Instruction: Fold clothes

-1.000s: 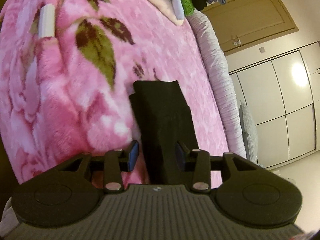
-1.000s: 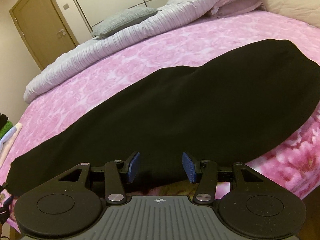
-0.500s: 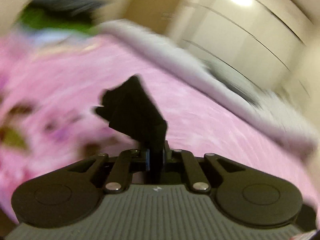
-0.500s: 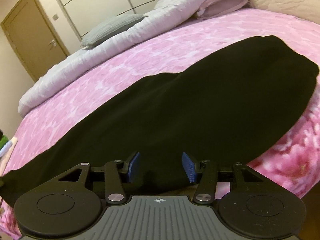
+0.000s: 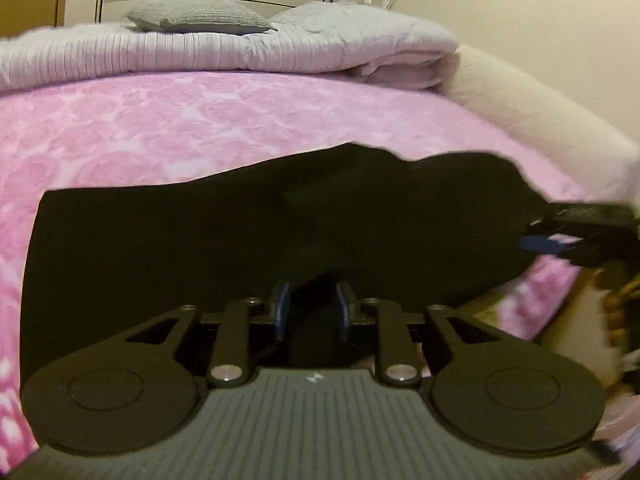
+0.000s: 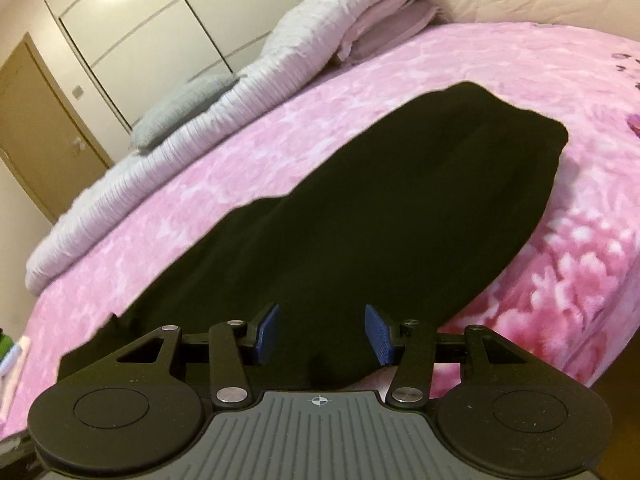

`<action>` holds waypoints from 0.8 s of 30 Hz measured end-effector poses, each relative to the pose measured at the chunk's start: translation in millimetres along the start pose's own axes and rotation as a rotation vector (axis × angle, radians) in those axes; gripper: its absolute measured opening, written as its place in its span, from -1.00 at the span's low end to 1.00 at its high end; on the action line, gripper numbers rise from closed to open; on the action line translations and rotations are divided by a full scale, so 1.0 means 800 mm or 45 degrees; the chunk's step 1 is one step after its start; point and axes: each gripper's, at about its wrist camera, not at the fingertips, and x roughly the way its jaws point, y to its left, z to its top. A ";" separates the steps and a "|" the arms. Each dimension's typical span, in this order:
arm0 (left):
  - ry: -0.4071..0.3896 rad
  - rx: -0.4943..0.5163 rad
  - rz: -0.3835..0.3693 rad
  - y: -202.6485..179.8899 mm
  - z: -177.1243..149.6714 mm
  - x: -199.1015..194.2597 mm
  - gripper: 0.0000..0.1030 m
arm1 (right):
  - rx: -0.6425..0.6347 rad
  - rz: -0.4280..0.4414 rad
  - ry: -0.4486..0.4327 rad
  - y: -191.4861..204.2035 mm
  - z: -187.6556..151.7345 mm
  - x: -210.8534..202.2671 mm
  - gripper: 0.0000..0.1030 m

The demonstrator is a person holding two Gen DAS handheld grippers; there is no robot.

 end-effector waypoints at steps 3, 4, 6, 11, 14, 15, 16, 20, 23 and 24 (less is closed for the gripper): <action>-0.067 -0.104 -0.001 0.029 0.006 -0.034 -0.60 | 0.014 0.068 -0.001 0.006 0.002 0.001 -0.01; -0.087 -0.140 0.033 0.037 0.006 -0.044 -0.60 | 0.018 0.112 0.010 0.014 0.001 0.004 -0.01; -0.121 -0.210 0.108 0.054 0.008 -0.063 -0.60 | 0.027 0.224 0.059 0.030 -0.003 0.012 -0.01; 0.087 -0.255 0.356 0.099 0.011 -0.046 -0.63 | 0.070 0.376 0.265 0.064 -0.018 0.050 -0.01; 0.117 -0.269 0.342 0.108 0.014 -0.048 -0.61 | 0.054 0.378 0.376 0.086 -0.025 0.071 -0.01; 0.103 -0.273 0.325 0.110 0.016 -0.051 -0.59 | 0.056 0.399 0.383 0.092 -0.025 0.072 -0.01; 0.088 -0.277 0.307 0.112 0.019 -0.054 -0.58 | 0.070 0.435 0.385 0.097 -0.024 0.072 -0.01; 0.094 -0.328 0.286 0.123 0.014 -0.050 -0.57 | 0.174 0.539 0.432 0.113 -0.024 0.085 -0.01; 0.080 -0.350 0.249 0.125 0.006 -0.053 -0.56 | 0.298 0.542 0.538 0.114 -0.031 0.109 -0.01; 0.074 -0.362 0.233 0.127 0.004 -0.054 -0.56 | 0.334 0.540 0.569 0.114 -0.035 0.117 -0.01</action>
